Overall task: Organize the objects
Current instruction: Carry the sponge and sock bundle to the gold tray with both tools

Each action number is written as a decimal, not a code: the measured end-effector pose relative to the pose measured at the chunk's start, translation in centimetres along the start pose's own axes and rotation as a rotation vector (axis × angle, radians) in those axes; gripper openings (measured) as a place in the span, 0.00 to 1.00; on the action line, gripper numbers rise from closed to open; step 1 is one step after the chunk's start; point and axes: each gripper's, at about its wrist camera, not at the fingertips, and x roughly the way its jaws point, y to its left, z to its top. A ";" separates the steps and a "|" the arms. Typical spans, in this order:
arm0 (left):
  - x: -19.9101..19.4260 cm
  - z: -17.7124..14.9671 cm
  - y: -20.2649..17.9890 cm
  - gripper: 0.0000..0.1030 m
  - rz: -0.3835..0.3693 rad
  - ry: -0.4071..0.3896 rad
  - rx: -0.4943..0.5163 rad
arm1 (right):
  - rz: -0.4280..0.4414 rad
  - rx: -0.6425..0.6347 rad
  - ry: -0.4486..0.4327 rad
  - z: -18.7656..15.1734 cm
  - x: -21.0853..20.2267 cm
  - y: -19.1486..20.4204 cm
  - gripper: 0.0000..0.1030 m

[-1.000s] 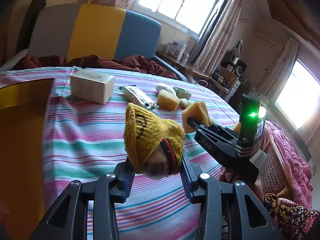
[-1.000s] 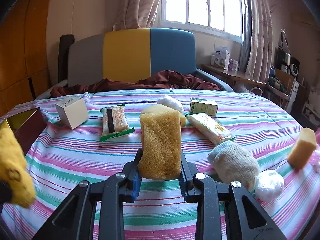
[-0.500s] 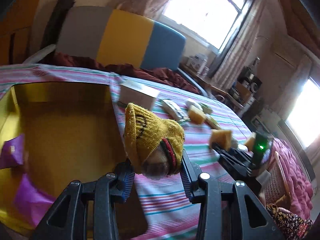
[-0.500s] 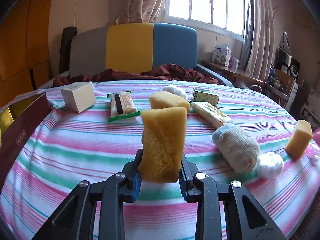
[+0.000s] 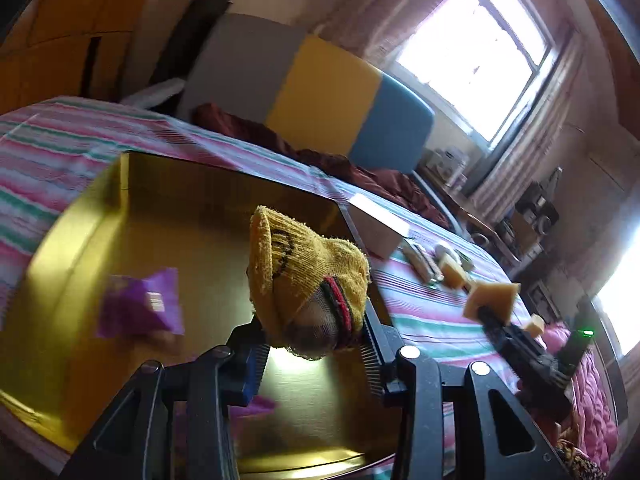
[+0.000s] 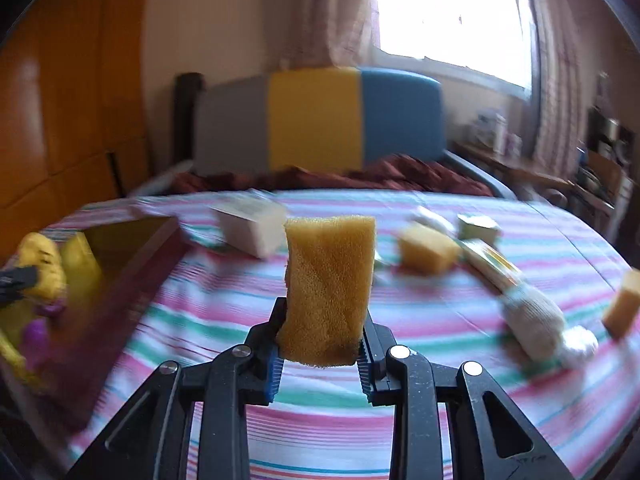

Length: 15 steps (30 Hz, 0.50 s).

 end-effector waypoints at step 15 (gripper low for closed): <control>-3.7 0.0 6.9 0.40 0.178 0.009 -0.149 | 0.435 -0.186 0.022 3.4 -2.1 16.1 0.30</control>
